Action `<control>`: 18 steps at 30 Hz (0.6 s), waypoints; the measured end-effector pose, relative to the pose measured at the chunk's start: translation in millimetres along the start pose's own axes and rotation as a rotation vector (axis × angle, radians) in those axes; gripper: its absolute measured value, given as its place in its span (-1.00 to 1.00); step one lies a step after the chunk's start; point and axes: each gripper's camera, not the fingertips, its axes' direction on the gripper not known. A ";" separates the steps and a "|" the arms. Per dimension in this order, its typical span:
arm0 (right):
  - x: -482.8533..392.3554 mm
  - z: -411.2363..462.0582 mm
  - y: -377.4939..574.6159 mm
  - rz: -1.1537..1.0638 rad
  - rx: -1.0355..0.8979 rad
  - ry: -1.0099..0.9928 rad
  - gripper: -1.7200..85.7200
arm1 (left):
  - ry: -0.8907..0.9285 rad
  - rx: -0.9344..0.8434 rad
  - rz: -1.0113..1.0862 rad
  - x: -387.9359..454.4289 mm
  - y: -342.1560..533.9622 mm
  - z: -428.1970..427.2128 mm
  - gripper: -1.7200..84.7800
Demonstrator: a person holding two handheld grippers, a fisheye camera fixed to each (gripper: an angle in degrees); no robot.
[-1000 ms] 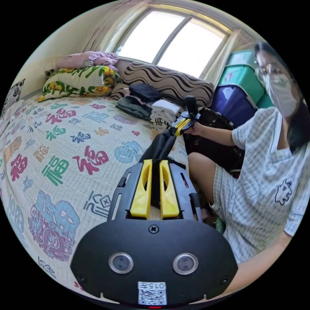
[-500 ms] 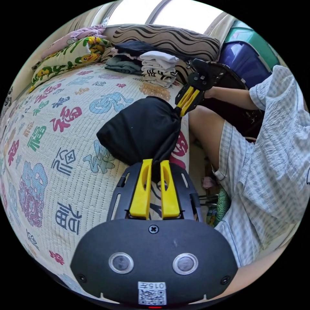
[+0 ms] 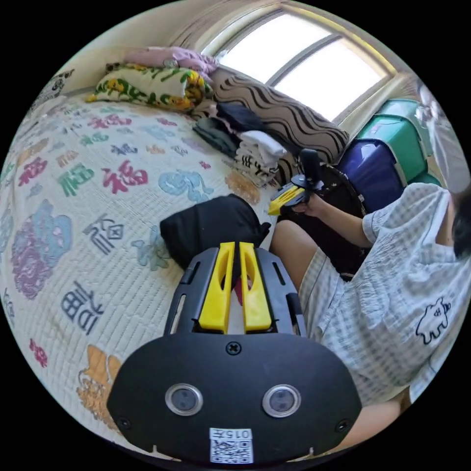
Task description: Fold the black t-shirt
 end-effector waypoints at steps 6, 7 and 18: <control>23.1 55.5 -16.0 0.031 -0.352 0.025 -0.97 | -0.022 -0.217 -0.112 -38.0 7.9 46.3 -0.97; 33.7 44.6 -15.2 0.108 -0.330 -0.034 -0.97 | -0.022 -0.216 -0.126 -40.5 8.8 44.0 -0.97; 123.4 -78.8 -13.0 0.551 0.141 -0.149 -0.75 | 0.051 0.146 -0.456 -119.4 -24.4 -1.4 -0.73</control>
